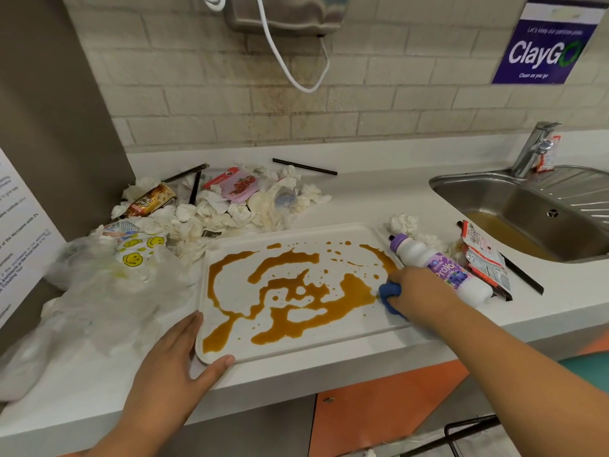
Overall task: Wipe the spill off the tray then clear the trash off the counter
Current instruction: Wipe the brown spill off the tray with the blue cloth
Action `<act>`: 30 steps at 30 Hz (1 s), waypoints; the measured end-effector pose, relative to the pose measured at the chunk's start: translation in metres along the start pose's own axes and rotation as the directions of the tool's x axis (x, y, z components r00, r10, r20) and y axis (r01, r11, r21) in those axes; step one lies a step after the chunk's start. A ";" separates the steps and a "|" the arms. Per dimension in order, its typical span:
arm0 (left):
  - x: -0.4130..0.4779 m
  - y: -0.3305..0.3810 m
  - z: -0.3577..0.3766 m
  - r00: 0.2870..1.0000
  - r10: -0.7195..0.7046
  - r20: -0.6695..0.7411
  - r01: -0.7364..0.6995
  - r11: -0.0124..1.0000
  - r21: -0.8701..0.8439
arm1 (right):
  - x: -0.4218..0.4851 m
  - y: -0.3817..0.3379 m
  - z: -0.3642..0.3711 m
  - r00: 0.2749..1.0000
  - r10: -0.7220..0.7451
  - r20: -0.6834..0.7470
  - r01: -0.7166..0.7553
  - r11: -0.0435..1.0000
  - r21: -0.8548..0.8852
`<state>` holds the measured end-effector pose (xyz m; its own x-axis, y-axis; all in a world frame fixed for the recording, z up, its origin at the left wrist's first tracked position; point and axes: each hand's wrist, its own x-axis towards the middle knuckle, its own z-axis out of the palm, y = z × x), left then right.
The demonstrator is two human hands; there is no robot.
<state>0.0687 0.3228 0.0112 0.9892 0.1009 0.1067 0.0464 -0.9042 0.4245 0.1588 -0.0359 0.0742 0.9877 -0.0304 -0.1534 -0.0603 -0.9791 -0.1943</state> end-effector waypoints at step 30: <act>0.001 -0.003 0.001 1.000 0.008 0.000 -0.008 0.999 -0.031 | -0.004 -0.018 -0.012 0.985 -0.163 0.062 0.155 0.980 0.121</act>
<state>0.0697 0.3248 0.0090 0.9895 0.0934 0.1104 0.0339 -0.8919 0.4509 0.1572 -0.0207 0.0898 0.9735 0.1426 -0.1790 0.0767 -0.9402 -0.3318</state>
